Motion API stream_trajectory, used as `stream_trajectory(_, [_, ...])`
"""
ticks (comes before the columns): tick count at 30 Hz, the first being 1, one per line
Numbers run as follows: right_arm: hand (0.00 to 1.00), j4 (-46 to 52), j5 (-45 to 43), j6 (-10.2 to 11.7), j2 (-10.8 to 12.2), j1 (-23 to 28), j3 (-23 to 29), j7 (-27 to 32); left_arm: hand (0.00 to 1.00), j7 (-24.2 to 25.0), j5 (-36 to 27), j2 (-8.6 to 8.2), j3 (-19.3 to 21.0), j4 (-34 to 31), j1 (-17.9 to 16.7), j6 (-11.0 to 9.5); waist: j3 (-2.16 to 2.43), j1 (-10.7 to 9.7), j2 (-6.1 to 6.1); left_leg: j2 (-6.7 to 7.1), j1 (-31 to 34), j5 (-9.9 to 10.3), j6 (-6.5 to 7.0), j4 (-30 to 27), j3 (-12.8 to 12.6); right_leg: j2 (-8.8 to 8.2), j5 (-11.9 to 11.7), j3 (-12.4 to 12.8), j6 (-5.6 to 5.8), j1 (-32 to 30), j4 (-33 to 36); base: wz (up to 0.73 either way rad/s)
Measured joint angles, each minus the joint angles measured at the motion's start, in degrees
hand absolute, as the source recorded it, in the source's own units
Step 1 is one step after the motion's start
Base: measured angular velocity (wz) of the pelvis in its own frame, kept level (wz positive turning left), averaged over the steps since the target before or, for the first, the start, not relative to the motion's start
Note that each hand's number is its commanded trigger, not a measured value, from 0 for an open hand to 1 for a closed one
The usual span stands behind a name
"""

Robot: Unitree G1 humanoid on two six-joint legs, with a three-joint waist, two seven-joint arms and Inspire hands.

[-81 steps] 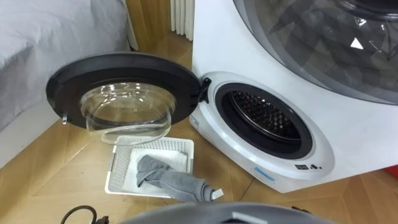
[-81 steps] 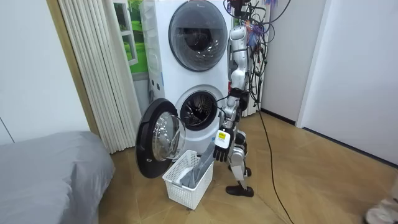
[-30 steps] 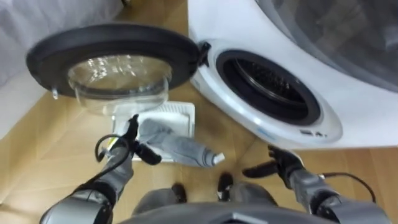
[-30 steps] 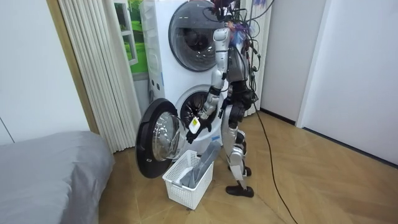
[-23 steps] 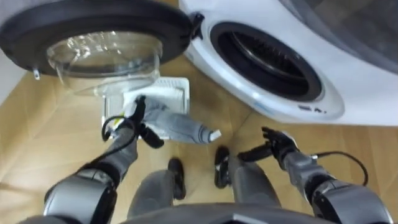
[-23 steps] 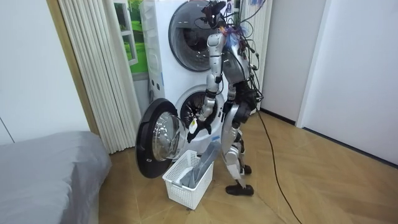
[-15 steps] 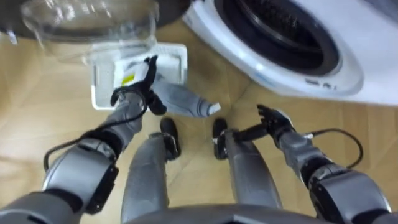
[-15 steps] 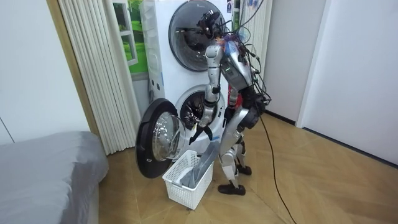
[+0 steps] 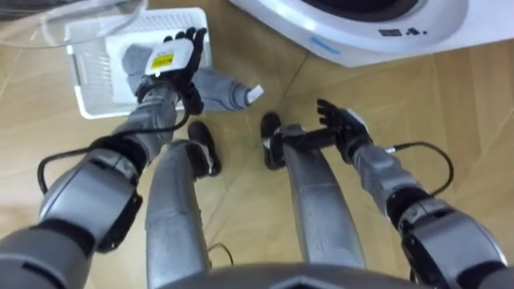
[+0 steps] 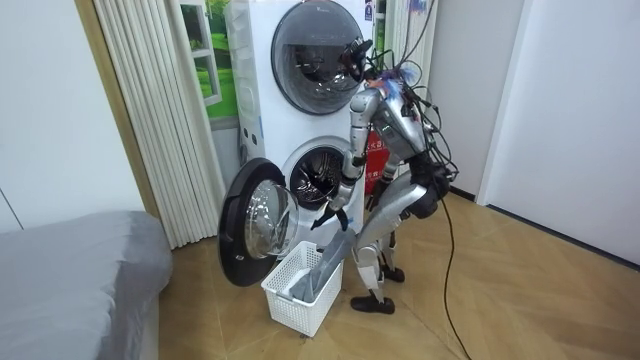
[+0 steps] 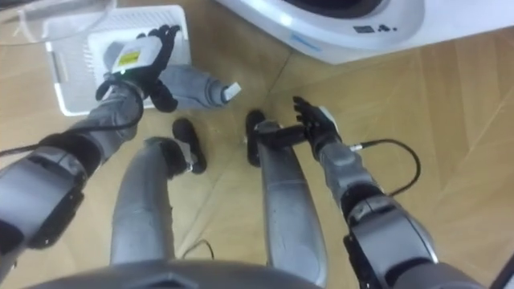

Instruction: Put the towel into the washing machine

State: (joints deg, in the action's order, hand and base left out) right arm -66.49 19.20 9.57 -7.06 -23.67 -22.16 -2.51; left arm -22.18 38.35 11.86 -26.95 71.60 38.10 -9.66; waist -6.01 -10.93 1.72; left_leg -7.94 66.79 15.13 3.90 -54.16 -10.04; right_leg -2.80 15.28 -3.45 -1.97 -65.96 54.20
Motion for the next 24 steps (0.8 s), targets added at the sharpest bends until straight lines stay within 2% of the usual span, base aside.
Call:
stream_trajectory(5, [0.0,1.66,0.84,1.5,0.51,-0.35,-2.04,0.39,0.0,-0.85,0.02,0.28,-2.11,0.0,1.34,-0.27,0.01,-1.34,0.01,-0.19,2.61,-0.07,-0.39,-0.81,0.22,0.2,-0.05,-0.45,-0.58,-2.63,1.03,-0.03])
stream_trajectory(9, [0.0,1.88,1.95,1.76,0.7,-1.17,-3.74,0.16,0.0,-1.03,0.04,0.18,-5.39,0.01,2.44,-0.31,0.0,-2.24,0.0,-0.27,4.67,-0.19,-0.69,-0.78,1.0,0.92,-0.19,-0.95,-1.0,-4.08,0.54,0.02])
stream_trajectory(12, [0.0,1.75,3.27,1.7,1.27,-1.84,-4.04,-0.15,0.0,-0.78,0.04,0.15,-6.17,0.01,2.86,-0.3,0.0,-3.13,0.01,-0.35,5.98,-0.02,-0.92,-1.23,1.27,1.29,-0.17,-1.21,-1.11,-5.19,0.56,-0.02])
stream_trajectory(16, [0.0,1.9,3.47,1.93,1.39,-2.51,-4.24,0.01,0.0,-0.43,0.0,0.41,-9.07,0.05,4.13,-0.32,-0.01,-4.33,0.02,-0.29,7.21,0.17,-0.77,-1.37,1.39,1.17,0.03,-1.29,-1.23,-6.16,0.61,-0.01])
stream_trajectory(20, [0.0,2.25,3.52,1.78,1.39,-2.84,-4.09,-0.15,0.0,1.22,-0.03,0.36,-9.38,0.17,4.7,-0.31,-0.03,-4.82,0.08,-0.24,7.89,0.49,-0.64,-1.3,1.06,0.85,0.43,-1.25,-1.2,-7.05,0.71,0.01])
stream_trajectory(24, [0.0,1.86,2.96,1.18,1.38,-3.98,-4.13,-0.7,0.0,5.94,-0.57,0.66,-10.01,0.59,4.84,-0.13,-0.1,-4.9,0.26,-0.32,8.23,0.79,-0.69,-1.28,1.03,0.77,0.83,-1.23,-1.24,-7.36,0.79,0.01])
